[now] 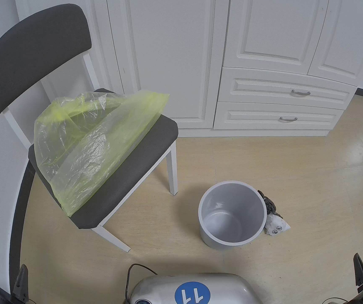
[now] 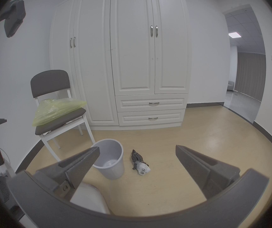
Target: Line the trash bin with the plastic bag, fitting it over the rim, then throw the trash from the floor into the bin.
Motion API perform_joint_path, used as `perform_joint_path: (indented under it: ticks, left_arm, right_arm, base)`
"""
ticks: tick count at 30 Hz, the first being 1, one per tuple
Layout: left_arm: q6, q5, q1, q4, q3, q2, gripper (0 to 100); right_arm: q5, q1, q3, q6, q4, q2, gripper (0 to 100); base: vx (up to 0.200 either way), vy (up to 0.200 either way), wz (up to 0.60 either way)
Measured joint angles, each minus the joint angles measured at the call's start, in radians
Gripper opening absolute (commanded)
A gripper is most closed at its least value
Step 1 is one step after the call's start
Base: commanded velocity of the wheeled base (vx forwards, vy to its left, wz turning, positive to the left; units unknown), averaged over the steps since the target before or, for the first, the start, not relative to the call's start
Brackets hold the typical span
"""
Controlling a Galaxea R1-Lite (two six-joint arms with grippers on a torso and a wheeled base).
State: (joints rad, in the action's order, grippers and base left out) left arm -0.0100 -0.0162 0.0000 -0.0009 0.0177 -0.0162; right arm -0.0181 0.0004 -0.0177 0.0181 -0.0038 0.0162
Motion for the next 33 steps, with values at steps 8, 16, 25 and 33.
perform_joint_path:
  ticks: [8, 16, 25, 33]
  left_arm:
    - [0.002, 0.0, 0.0, 0.0, 0.0, 0.0, 100]
    - [0.002, 0.0, 0.0, 0.0, 0.0, 0.0, 100]
    - [0.002, 0.0, 0.0, 0.0, 0.0, 0.0, 100]
    - [0.002, 0.0, 0.0, 0.0, 0.0, 0.0, 100]
  right_arm:
    - [0.0, 0.0, 0.0, 0.0, 0.0, 0.0, 100]
    - [0.0, 0.0, 0.0, 0.0, 0.0, 0.0, 100]
    - [0.0, 0.0, 0.0, 0.0, 0.0, 0.0, 100]
    - [0.0, 0.0, 0.0, 0.0, 0.0, 0.0, 100]
  base:
    - [0.0, 0.0, 0.0]
    - [0.0, 0.0, 0.0]
    - [0.0, 0.0, 0.0]
    - [0.0, 0.0, 0.0]
